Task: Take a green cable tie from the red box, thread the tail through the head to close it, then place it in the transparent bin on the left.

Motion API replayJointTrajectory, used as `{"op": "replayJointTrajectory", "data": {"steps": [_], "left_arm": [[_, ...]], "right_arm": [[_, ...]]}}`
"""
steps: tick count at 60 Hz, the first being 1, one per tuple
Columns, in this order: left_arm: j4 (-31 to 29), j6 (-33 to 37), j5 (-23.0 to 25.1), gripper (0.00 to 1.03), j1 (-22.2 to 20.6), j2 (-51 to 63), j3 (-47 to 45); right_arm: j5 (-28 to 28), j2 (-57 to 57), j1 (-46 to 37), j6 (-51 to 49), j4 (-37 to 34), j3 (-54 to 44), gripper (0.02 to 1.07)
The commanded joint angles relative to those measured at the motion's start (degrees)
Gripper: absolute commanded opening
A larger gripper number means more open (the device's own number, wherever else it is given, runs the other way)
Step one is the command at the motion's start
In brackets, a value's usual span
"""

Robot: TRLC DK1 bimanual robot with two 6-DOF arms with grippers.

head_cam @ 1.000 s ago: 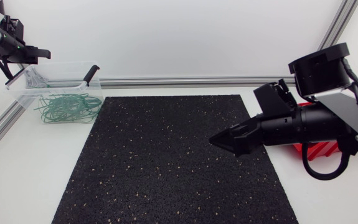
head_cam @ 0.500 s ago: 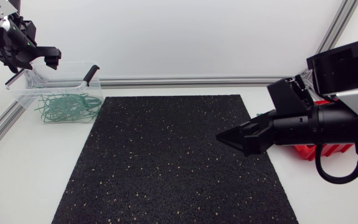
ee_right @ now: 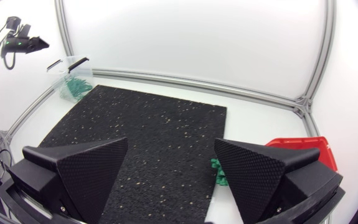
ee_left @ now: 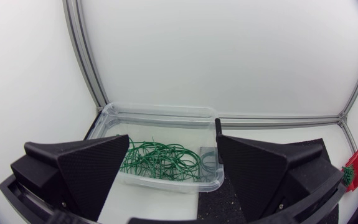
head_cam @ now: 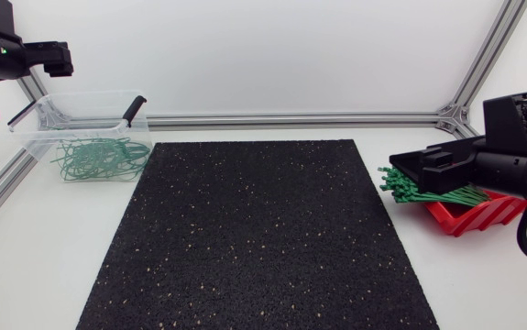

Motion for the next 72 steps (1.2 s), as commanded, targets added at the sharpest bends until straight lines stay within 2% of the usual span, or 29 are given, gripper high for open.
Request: {"op": "replayJointTrajectory", "data": {"steps": [1,8,22,37,50,61,72], "left_arm": [[3.45,-1.16,0.25,0.99,-1.22,-4.93,-7.95],[6.44,-0.99,0.25,0.99,-2.01,-11.17,-16.30],[14.79,-1.07,0.25,0.99,-2.45,-22.77,-30.80],[24.54,-1.25,0.25,0.99,-3.94,-34.99,-46.98],[31.05,-1.69,0.25,0.99,-5.17,-46.07,-57.52],[33.51,-2.39,0.25,0.99,-5.79,-54.59,-64.29],[31.59,-2.42,0.28,0.99,-6.29,-59.80,-67.37]], "right_arm": [[0.02,-2.70,-3.85,-2.86,1.66,-2.98,1.03],[0.11,-7.89,-8.42,-4.09,4.12,-6.59,1.03],[0.20,-18.52,-11.50,-4.62,5.00,-12.56,1.03],[4.68,-25.89,-8.88,-1.87,9.09,-19.60,1.03],[8.51,-32.00,-6.60,0.53,12.58,-25.58,1.03],[11.80,-37.25,-4.64,2.59,15.57,-30.71,1.03],[15.07,-42.47,-2.69,4.63,18.56,-35.83,1.03]]}}
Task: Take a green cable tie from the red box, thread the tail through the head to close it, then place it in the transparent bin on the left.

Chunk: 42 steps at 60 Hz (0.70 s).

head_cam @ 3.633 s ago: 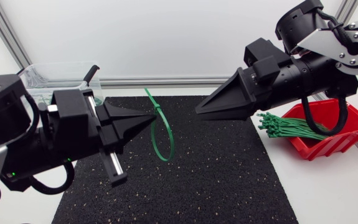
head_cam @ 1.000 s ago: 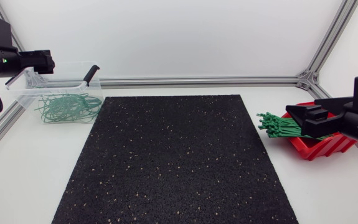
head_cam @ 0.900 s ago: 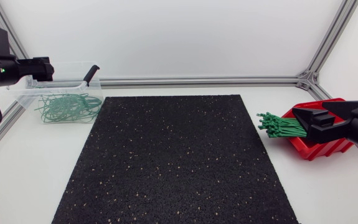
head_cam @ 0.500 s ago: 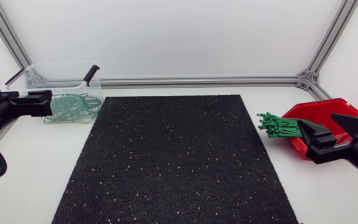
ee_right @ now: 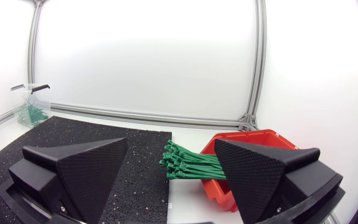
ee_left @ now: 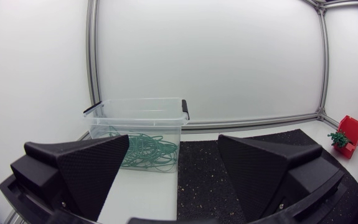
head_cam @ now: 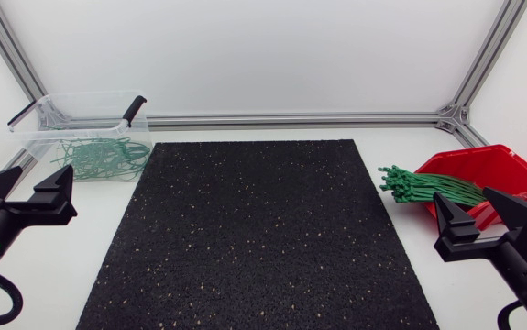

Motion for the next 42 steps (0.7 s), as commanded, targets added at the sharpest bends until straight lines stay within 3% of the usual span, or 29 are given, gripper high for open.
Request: {"op": "replayJointTrajectory", "data": {"steps": [1,10,42], "left_arm": [[-0.46,-1.29,0.20,0.99,-0.56,-2.60,-2.33],[-2.08,-1.32,0.23,0.99,-0.99,-7.01,-4.93],[-7.68,-1.41,0.32,0.99,-2.45,-22.20,-13.91]], "right_arm": [[1.48,-2.57,1.08,2.20,1.87,-3.28,1.03],[4.23,-6.96,2.72,3.92,4.38,-7.57,1.03],[4.23,-6.96,2.72,3.92,4.38,-7.57,1.03]]}}
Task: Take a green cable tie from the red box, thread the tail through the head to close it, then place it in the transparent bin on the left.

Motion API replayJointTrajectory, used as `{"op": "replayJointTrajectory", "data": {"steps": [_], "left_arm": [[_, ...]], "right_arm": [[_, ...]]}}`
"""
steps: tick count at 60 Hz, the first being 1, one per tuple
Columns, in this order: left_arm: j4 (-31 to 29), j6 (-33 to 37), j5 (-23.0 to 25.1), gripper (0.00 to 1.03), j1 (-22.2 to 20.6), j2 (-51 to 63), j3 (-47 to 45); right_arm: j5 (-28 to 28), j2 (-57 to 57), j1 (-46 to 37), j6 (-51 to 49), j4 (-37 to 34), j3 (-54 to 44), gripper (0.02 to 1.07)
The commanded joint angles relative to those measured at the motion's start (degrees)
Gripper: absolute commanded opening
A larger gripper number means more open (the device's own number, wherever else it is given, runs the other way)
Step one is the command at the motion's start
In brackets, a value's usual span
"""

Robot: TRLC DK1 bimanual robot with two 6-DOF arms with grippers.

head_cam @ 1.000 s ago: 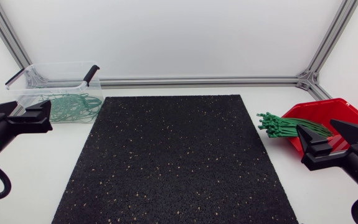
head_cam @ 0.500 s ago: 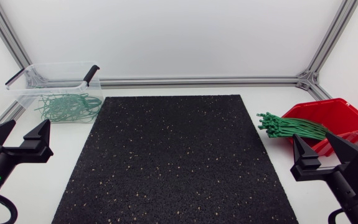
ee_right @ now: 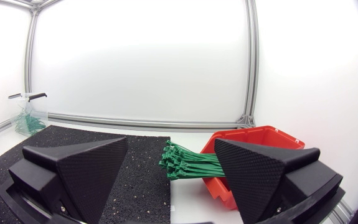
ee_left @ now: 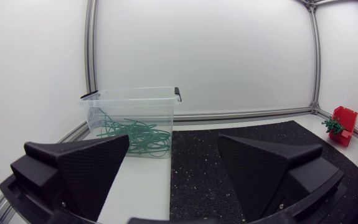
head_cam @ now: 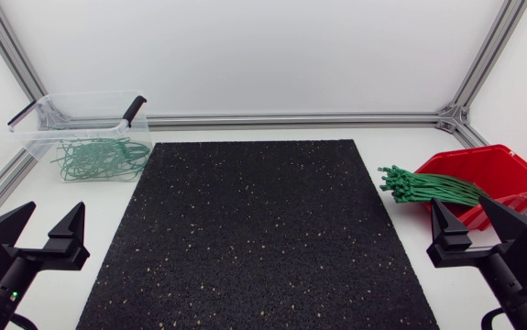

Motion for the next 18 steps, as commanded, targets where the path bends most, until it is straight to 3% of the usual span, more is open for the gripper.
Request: {"op": "replayJointTrajectory", "data": {"steps": [1,18], "left_arm": [[-0.69,-1.22,0.21,0.99,-0.57,-2.65,-2.49],[-1.65,-1.23,0.23,0.99,-0.82,-5.26,-4.03]], "right_arm": [[0.54,-0.32,0.40,1.26,0.86,-1.37,1.03],[0.54,-0.32,0.40,1.26,0.86,-1.37,1.03]]}}
